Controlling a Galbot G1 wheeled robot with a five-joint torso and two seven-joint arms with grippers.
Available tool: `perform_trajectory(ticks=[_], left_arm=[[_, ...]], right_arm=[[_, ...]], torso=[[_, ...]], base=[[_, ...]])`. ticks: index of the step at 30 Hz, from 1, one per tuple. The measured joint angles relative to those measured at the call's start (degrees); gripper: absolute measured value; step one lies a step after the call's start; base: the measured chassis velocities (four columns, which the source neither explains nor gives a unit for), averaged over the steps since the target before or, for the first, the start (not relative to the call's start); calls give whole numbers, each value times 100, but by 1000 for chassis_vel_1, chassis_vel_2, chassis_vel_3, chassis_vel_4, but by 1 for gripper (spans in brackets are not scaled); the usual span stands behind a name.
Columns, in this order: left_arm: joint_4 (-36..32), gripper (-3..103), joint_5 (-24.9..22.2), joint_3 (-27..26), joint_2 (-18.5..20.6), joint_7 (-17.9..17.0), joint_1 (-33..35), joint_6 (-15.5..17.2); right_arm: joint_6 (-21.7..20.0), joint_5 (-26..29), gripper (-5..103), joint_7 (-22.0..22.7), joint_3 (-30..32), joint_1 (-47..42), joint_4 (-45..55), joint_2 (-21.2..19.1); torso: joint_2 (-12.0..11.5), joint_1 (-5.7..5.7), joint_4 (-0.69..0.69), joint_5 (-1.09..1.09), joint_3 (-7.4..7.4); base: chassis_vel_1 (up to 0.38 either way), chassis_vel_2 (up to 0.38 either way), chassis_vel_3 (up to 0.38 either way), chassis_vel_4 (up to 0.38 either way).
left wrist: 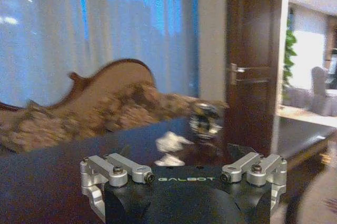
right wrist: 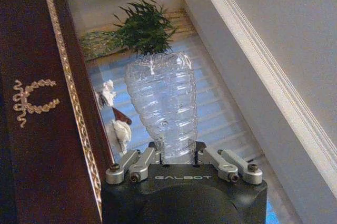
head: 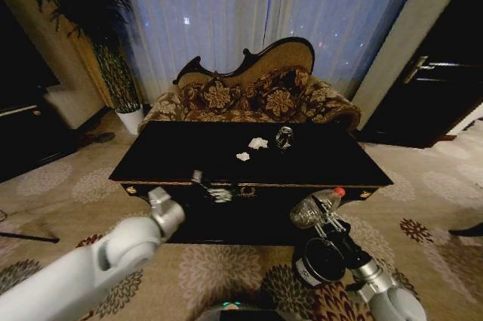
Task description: Move to the front of the table and place the trash on the table into the trash bin.
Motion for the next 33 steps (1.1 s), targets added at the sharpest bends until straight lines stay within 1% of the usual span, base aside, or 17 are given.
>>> perform_trajectory(ticks=[1, 2, 6, 8, 10, 11, 13, 15, 16, 18, 21, 22, 24, 25, 29, 32, 33], left_arm=[[14, 100, 5, -155, 0, 1, 90, -19], [14, 100, 5, -155, 0, 1, 90, -19], [141, 100, 77, -1234, -83, 119, 771, -222], [145, 101, 86, -1340, -95, 129, 852, -256], [166, 97, 97, -1771, -148, 234, 1177, -397], [216, 98, 140, -1907, -183, 269, 1252, -477], [258, 98, 169, -1992, -216, 286, 1294, -531], [385, 100, 201, -2307, -366, 326, 1449, -672], [385, 100, 201, -2307, -366, 326, 1449, -672], [533, 100, 268, -2518, -478, 408, 1545, -806], [654, 100, 353, -2604, -548, 457, 1596, -923], [715, 100, 387, -2673, -602, 473, 1640, -981], [779, 100, 467, -2878, -750, 500, 1814, -1092], [779, 100, 467, -2878, -750, 500, 1814, -1092], [889, 100, 620, -3229, -1076, 624, 2098, -1289], [995, 100, 703, -3330, -1190, 701, 2161, -1379], [1116, 100, 742, -3408, -1309, 765, 2241, -1453]], right_arm=[[-8, 30, 26, -2, 0, 0, 0, -5], [-8, 30, 26, -2, 0, 0, 0, -5], [-107, 439, 26, -29, 25, -49, 5, -55], [-120, 492, 26, -33, 35, -56, 7, -63], [-156, 666, 26, -38, 68, -77, 9, -98], [-172, 753, 26, -39, 77, -96, 9, -107], [-183, 806, 26, -41, 79, -111, 9, -109], [-236, 1063, 26, -59, 91, -173, 38, -110], [-236, 1063, 26, -59, 91, -173, 38, -110], [-273, 1291, 26, -79, 150, -261, 73, -101], [-299, 1491, 26, -113, 204, -333, 77, -88], [-332, 1673, 26, -152, 228, -382, 78, -87], [-503, 2293, 26, -281, 241, -520, 73, -87], [-503, 2293, 26, -281, 241, -520, 73, -87], [-759, 3028, 26, -483, 205, -653, -25, -90], [-871, 3231, 26, -525, 183, -674, -64, -102], [-1017, 3493, 26, -553, 168, -694, -114, -107]], torso=[[0, 0, 0, 0, 0], [0, 0, 0, 0, 0], [0, 0, 0, 0, 0], [0, 0, 0, -1, 0], [0, 0, 1, 0, 0], [0, 0, 1, 1, 0], [0, 0, 1, 0, 0], [0, 0, -1, 1, 0], [0, 0, -1, 1, 0], [0, 0, 2, 0, 0], [0, 0, 0, -1, 0], [0, 0, -1, -1, 0], [0, 0, 0, 0, 0], [0, 0, 0, 0, 0], [0, 0, -1, 1, 0], [0, 0, 1, 1, 0], [0, 0, 0, 0, 0]], base=[[0, 0, 0, 0], [0, 0, 0, 0], [0, 0, 0, 0], [0, 0, 0, 0], [0, 0, 0, 0], [0, 0, 0, 0], [0, 0, 0, 0], [0, 0, 0, 0], [0, 0, 0, 0], [0, 0, 0, 0], [0, 0, 0, 0], [0, 0, 0, 0], [0, 0, 0, 0], [0, 0, 0, 0], [0, 0, 0, 0], [0, 0, 0, 0], [0, 0, 0, 0]])
